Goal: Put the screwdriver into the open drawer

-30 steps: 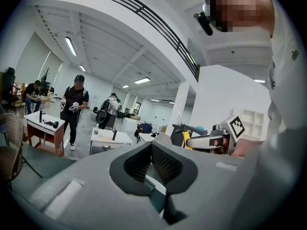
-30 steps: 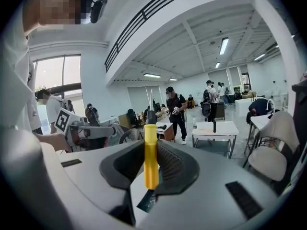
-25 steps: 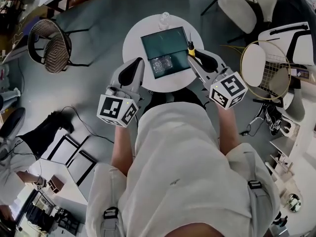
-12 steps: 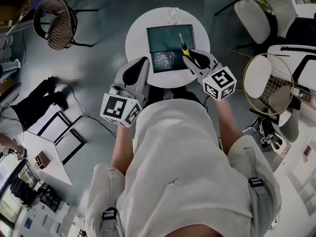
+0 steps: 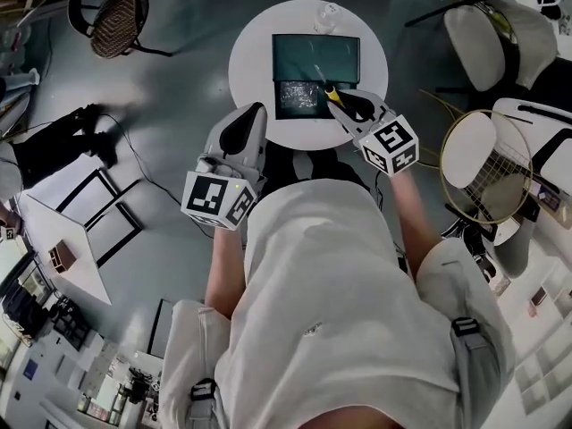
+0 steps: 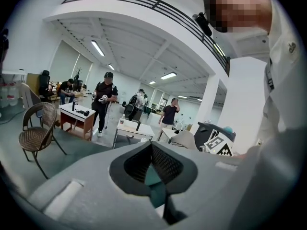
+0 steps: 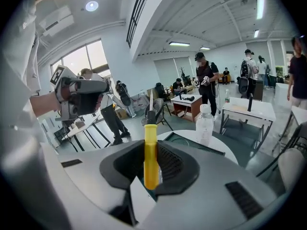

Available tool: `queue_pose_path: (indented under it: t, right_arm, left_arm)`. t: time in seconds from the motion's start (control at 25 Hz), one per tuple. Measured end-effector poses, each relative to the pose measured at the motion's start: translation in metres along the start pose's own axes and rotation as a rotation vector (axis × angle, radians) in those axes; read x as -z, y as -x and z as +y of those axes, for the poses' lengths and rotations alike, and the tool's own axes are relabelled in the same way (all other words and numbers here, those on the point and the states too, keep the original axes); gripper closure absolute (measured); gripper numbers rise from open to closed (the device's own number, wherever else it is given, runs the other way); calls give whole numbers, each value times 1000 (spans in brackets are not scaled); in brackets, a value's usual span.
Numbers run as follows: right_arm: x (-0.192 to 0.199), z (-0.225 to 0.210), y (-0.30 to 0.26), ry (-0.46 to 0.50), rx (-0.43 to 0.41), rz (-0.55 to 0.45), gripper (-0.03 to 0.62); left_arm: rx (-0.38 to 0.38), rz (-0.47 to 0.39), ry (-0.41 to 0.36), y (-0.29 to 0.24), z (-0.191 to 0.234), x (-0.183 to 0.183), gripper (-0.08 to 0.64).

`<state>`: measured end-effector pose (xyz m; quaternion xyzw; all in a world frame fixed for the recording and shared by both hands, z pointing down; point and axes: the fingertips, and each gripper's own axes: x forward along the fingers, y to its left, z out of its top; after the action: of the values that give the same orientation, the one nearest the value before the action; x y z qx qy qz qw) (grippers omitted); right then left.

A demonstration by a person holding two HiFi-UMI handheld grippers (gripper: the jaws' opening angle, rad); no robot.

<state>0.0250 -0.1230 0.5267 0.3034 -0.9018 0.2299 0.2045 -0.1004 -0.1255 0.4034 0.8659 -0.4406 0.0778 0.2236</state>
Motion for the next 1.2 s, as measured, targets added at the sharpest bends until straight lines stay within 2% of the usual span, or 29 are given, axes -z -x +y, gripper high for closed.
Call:
queue_pose_path:
  t: [0.44,0.64,1.2]
  right_arm:
    - [62,-10,-35,55,-61,144,506]
    - [94,-15,-47,133,-60,230,505]
    - [158,-32,-73,200,-39,429,505]
  left_arm:
    - [-65,9,27,-4,2,21,549]
    - [-80,10,37,0,-3,27,549]
    - [-85,30,66,0,-15,47,549]
